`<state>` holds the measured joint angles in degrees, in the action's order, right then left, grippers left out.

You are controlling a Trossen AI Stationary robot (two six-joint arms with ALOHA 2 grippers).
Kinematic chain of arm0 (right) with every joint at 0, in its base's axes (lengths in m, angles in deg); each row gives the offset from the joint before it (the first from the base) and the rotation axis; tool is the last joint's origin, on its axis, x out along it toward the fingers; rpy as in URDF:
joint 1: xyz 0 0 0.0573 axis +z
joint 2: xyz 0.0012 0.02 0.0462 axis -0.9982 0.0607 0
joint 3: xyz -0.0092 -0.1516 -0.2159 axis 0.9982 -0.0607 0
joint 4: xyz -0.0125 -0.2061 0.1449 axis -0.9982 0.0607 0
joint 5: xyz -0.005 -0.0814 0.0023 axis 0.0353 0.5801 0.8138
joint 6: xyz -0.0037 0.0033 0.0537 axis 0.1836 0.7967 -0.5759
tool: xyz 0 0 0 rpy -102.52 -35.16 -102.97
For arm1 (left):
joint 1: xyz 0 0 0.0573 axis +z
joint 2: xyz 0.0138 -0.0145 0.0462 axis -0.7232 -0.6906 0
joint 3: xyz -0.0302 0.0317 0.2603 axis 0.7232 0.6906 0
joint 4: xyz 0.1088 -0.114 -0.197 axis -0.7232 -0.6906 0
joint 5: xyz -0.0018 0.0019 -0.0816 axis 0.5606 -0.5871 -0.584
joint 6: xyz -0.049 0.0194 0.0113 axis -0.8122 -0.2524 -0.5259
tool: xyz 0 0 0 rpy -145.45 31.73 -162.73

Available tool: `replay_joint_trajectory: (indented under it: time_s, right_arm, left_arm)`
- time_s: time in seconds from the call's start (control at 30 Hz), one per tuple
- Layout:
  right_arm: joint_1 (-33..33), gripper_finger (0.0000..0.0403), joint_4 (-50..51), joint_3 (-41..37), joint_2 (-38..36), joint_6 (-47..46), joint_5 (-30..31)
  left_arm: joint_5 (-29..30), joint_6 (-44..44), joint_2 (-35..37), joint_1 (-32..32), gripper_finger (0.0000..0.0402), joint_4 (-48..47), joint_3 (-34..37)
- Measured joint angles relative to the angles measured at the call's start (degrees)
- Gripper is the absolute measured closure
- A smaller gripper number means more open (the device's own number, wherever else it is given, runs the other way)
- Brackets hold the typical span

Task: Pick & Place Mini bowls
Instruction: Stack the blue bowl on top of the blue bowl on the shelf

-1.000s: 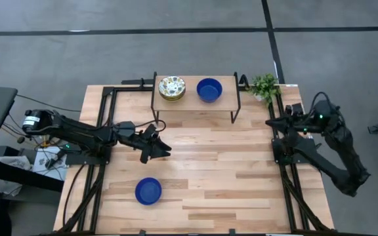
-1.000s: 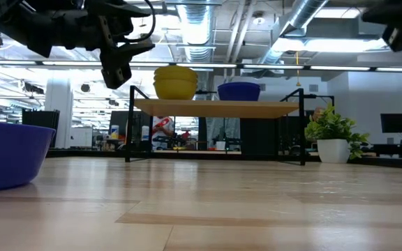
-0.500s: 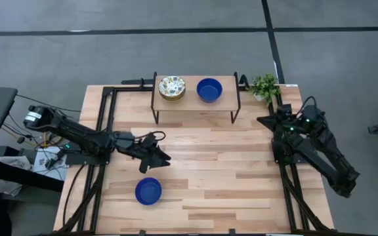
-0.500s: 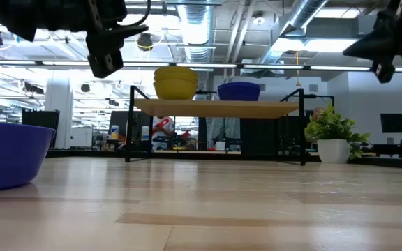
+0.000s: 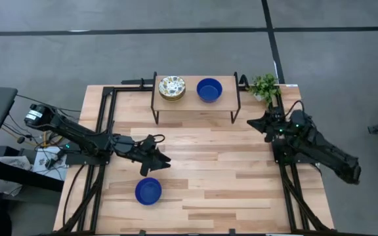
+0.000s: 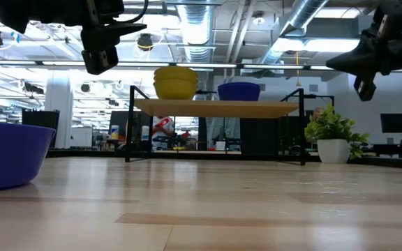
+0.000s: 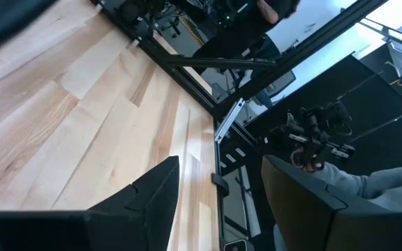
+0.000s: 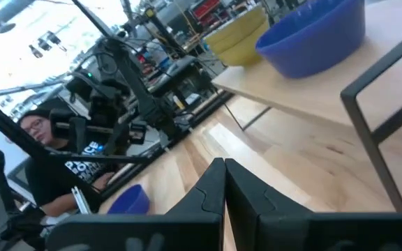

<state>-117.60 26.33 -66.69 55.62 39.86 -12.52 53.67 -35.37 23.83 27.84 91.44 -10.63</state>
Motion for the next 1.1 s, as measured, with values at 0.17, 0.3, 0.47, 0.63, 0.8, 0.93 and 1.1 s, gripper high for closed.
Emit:
replay_joint_trajectory:
  time_s: [0.17, 0.3, 0.47, 0.63, 0.8, 0.93, 1.1]
  right_arm:
    - [8.7, 0.0403, 0.7, 0.0, 0.0, 0.9, 9.5]
    - [14.3, 0.0403, 3.6, -0.3, 0.1, 1.3, 16.3]
    - [19.3, 0.0403, 3.6, -0.6, 0.3, 1.0, 22.0]
    - [21.6, 0.0403, 3.6, -0.6, 0.4, 1.1, 25.9]
    - [22.1, 0.0403, 3.6, -0.6, 0.4, 1.1, 26.4]
    - [22.1, 0.0403, 3.6, -0.6, 0.4, 1.1, 26.4]
    - [22.1, 0.0403, 3.6, -0.6, 0.4, 1.1, 26.4]
  left_arm:
    - [0.1, 0.1, -0.1, -0.3, 0.0198, 0.0, 0.0]
    - [0.7, 0.3, -0.9, -2.2, 0.0198, -0.4, 0.0]
    - [1.7, -3.6, -2.6, -5.3, 0.0198, -9.8, -4.4]
    - [1.7, -8.2, -4.7, -8.0, 0.0198, -27.3, -13.2]
    - [1.8, -10.2, -7.6, -10.3, 0.0198, -35.3, -18.2]
    - [1.7, -11.0, -11.5, -11.8, 0.0198, -36.9, -20.4]
    - [0.6, -14.8, -16.9, -14.3, 0.0198, -41.9, -23.4]
